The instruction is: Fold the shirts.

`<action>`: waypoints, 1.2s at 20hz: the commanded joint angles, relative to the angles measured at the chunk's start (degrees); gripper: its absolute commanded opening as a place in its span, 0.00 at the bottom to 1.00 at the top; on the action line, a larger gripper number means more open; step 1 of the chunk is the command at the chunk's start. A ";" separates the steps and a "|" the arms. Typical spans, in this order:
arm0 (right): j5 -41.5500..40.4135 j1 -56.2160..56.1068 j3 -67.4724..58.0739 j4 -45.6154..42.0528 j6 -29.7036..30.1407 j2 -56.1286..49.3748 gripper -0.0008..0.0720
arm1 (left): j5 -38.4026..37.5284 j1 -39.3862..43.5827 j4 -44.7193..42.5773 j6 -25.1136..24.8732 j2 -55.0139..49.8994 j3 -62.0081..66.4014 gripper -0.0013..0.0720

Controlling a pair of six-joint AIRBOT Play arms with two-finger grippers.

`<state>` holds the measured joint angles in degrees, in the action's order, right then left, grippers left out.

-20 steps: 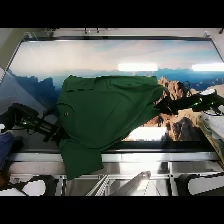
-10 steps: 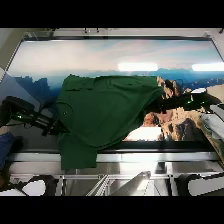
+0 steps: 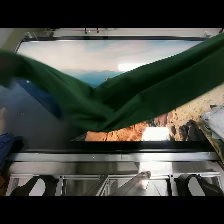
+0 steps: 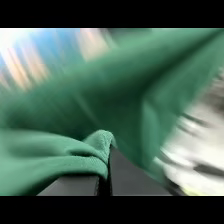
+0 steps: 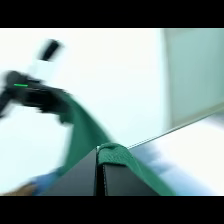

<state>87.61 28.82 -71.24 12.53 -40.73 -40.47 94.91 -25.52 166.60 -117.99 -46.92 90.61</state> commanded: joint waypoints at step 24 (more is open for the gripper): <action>-37.79 -16.06 -17.29 -43.39 -17.81 -65.07 0.03 | -16.06 7.65 -20.76 7.41 -74.86 26.91 0.05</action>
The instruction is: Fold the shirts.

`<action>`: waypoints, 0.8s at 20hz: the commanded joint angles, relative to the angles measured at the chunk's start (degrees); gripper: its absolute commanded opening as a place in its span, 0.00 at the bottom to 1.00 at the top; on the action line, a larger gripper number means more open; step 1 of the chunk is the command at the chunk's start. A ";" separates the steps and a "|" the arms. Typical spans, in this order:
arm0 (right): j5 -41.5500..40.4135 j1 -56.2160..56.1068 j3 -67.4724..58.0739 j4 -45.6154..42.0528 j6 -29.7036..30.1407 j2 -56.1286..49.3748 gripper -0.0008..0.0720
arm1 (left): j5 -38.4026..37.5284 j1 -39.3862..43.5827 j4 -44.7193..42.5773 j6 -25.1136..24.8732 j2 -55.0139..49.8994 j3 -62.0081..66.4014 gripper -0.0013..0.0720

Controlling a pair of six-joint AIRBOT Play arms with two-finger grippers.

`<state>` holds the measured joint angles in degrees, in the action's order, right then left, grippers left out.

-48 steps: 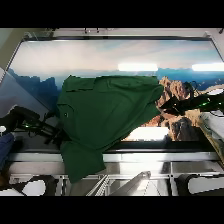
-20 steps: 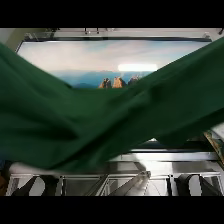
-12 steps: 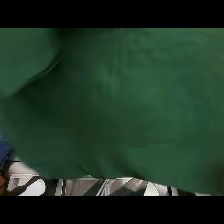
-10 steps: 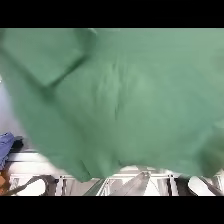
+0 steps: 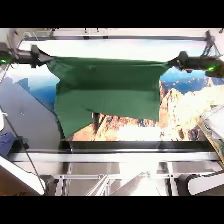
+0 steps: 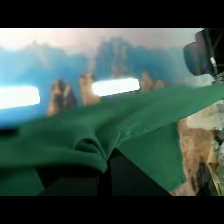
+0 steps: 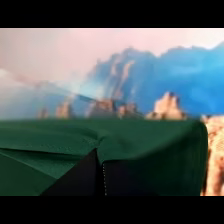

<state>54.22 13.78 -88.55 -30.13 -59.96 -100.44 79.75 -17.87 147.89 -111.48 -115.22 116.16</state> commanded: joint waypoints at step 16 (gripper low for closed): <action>17.49 -0.68 0.04 1.86 7.76 28.76 0.03 | 15.41 3.82 12.92 -6.08 28.44 -4.76 0.04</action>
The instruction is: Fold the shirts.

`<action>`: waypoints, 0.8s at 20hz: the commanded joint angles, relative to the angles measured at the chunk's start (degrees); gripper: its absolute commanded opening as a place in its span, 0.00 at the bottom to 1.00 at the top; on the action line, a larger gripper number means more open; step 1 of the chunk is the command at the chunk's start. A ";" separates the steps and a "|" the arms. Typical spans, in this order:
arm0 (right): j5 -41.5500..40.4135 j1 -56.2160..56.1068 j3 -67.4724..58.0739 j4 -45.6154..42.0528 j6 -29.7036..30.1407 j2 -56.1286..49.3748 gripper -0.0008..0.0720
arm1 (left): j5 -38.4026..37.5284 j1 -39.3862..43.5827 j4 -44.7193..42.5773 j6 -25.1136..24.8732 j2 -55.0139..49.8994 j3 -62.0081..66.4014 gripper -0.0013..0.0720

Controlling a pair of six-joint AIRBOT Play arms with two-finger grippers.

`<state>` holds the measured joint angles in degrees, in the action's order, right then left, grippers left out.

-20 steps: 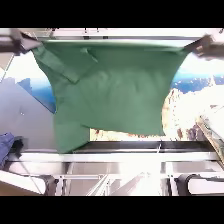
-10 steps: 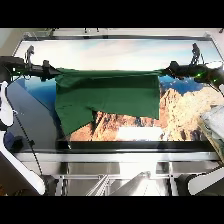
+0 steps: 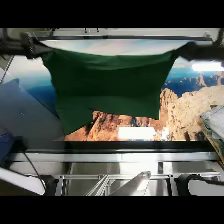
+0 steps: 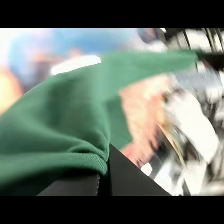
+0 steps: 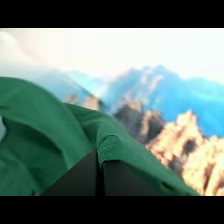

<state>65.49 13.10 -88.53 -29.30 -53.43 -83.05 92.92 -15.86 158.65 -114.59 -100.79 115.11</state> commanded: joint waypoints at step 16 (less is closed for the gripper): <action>-8.92 0.00 -2.43 -15.96 -14.40 36.98 0.03 | 4.57 -4.09 -1.68 10.21 41.18 -1.79 0.05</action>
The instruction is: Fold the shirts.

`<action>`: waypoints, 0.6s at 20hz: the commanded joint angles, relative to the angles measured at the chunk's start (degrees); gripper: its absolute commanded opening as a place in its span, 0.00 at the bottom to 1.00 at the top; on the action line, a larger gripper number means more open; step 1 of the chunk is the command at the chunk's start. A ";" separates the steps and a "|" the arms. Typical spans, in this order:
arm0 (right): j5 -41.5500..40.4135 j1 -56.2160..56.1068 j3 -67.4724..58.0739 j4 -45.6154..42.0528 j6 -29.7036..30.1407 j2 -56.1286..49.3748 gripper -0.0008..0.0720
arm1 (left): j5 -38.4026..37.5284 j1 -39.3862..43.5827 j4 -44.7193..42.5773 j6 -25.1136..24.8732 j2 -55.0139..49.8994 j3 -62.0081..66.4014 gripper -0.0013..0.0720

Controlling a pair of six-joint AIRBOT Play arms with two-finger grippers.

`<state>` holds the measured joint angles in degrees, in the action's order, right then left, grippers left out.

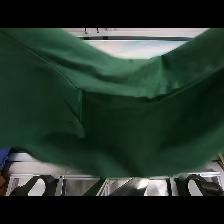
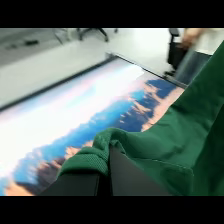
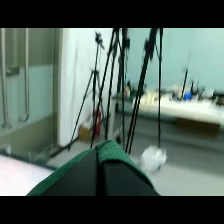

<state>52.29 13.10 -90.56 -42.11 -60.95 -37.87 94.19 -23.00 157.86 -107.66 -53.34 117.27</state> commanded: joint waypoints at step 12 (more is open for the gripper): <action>1.42 -0.46 17.18 -2.91 -5.70 -60.74 0.03 | 5.86 5.11 -5.16 -6.32 -62.27 -18.91 0.04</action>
<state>57.84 12.69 -75.90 -45.21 -68.77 -88.49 99.44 -18.00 152.77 -112.62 -102.54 97.86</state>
